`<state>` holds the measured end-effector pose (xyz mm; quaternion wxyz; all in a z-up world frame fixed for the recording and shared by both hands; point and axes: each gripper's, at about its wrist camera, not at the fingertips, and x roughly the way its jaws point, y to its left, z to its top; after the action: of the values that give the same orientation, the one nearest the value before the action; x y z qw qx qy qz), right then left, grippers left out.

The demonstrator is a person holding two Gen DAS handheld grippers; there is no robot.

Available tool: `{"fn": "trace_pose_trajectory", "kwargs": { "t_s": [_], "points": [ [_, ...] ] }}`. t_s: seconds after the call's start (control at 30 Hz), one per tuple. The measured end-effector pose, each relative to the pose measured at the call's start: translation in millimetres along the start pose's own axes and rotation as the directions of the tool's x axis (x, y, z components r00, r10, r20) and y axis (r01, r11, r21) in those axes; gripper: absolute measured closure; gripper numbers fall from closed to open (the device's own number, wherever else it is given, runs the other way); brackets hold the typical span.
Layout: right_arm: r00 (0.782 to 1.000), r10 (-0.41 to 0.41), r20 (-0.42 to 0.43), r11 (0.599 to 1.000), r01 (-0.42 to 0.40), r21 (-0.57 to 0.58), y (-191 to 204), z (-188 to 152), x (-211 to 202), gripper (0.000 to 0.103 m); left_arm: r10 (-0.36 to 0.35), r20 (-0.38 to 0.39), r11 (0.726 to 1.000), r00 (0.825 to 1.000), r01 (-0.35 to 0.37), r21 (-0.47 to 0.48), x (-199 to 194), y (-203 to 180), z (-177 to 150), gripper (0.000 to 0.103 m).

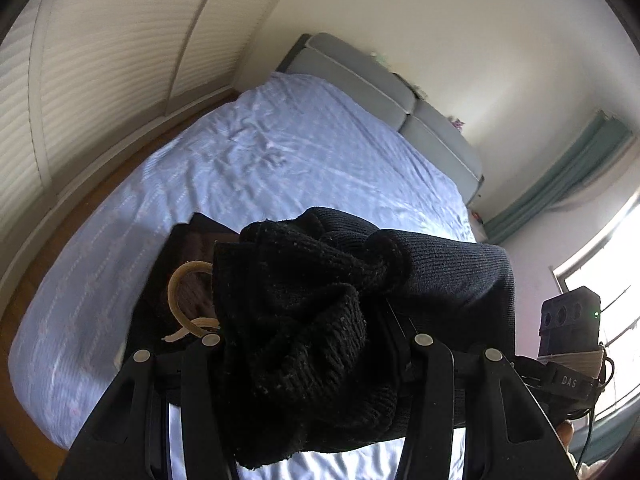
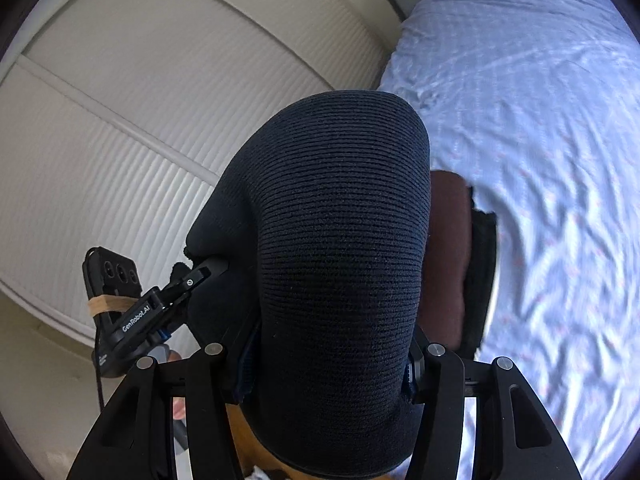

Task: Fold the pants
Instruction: 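Carry the lifted bundle with both tools toward the brown folded garment stack, then lower the bundle onto the brown stack and open both tools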

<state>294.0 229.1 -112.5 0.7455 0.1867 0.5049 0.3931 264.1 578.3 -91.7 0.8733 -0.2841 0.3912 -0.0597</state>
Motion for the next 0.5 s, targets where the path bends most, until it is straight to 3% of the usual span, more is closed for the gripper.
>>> {"fn": "trace_pose_trajectory", "kwargs": {
  "t_s": [0.17,0.37,0.43,0.5],
  "points": [
    [0.999,-0.035,-0.037,0.999,0.035,0.002,-4.7,20.0,38.0,0.047,0.007,-0.05,1.0,0.999,-0.007,-0.018,44.0,37.2,28.3,0.053],
    [0.992,-0.103,-0.077,0.994,0.105,0.035,-29.2,42.1,86.9,0.047,0.04,-0.115,0.999,0.993,-0.039,0.01,95.7,64.1,40.1,0.051],
    [0.986,-0.139,-0.091,0.989,0.143,0.041,-32.9,49.6,104.2,0.047,0.065,-0.145,0.997,0.987,-0.059,0.045,112.5,70.4,40.8,0.049],
    [0.979,-0.18,-0.095,0.982,0.184,0.038,-33.8,51.7,108.1,0.043,0.11,-0.172,0.991,0.979,-0.095,0.093,122.6,72.4,39.8,0.04]
  ]
}}
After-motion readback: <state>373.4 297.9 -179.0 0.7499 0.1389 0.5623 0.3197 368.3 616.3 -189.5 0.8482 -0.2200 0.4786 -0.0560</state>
